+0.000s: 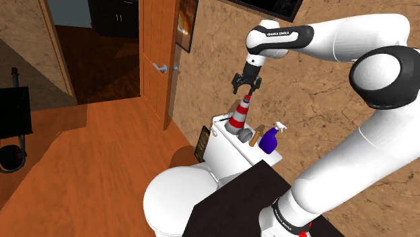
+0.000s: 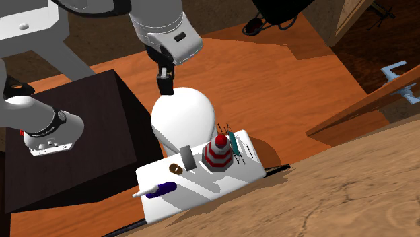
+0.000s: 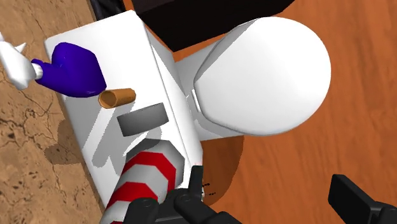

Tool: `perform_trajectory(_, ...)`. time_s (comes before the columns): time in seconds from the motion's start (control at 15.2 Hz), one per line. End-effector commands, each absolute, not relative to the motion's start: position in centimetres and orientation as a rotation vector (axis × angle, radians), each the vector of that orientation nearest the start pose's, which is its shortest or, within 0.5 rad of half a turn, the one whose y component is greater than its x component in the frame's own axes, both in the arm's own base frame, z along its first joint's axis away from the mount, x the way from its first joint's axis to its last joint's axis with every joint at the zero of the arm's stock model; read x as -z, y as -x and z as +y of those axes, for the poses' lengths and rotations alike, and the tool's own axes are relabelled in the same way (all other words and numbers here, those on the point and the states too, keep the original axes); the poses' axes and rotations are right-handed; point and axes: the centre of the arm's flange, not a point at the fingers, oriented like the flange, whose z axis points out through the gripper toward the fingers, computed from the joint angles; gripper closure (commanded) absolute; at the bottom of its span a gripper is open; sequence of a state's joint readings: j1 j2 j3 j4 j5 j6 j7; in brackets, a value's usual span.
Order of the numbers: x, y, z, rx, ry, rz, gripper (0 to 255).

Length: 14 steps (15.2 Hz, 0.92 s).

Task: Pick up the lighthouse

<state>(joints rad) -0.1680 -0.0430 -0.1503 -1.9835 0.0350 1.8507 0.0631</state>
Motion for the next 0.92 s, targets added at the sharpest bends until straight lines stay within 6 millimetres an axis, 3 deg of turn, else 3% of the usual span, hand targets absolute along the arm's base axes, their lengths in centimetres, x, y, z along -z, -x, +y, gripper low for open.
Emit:
perform_trajectory(0.0,-46.3,-52.4,-18.6,-0.148,3.022,0.675,0)
perform_trajectory(0.46,-42.9,-56.6,-26.3,-0.206,2.981,0.927,0)
perform_trajectory(0.86,-40.0,-59.1,-33.3,-0.256,2.929,1.142,0)
